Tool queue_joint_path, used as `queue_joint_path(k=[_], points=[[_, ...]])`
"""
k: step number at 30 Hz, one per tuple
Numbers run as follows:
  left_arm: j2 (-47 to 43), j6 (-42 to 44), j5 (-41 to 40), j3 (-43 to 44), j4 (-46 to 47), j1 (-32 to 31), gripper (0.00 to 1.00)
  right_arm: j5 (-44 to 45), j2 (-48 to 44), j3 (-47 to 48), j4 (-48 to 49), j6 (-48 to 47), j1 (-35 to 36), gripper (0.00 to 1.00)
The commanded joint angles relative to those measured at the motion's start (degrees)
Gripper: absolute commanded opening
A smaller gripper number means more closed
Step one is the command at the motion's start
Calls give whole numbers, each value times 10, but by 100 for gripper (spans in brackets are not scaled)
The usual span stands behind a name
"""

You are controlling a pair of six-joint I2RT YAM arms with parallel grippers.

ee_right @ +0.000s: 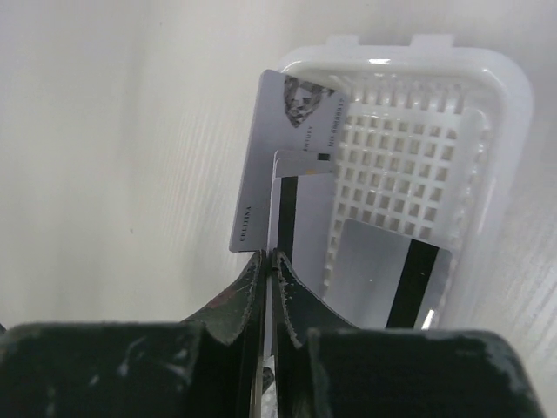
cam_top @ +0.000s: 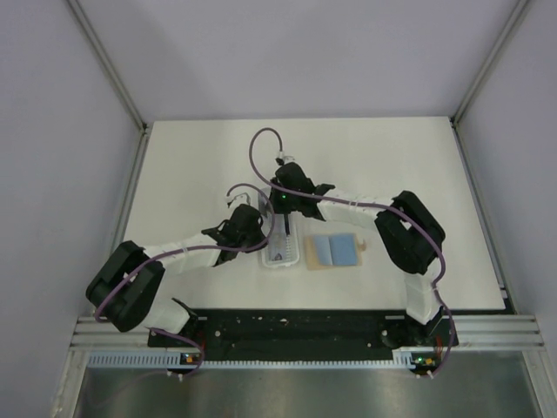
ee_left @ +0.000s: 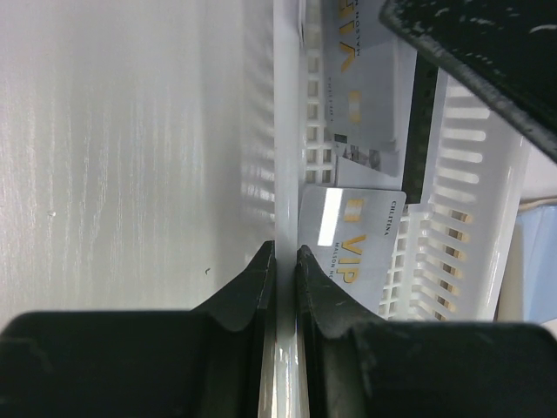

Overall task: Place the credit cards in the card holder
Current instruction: Pick up the credit card from the storage box.

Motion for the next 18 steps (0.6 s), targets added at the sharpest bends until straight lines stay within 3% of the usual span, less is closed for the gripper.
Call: queue_joint_path(k=[1,18], points=[[-5,8,-15,7,-40,-2,0,54,-40,-7,-36,-20,-1,2],[-10,6,-15,2,-41,-2,0,58,-59,-23,-34,-25,0,0]])
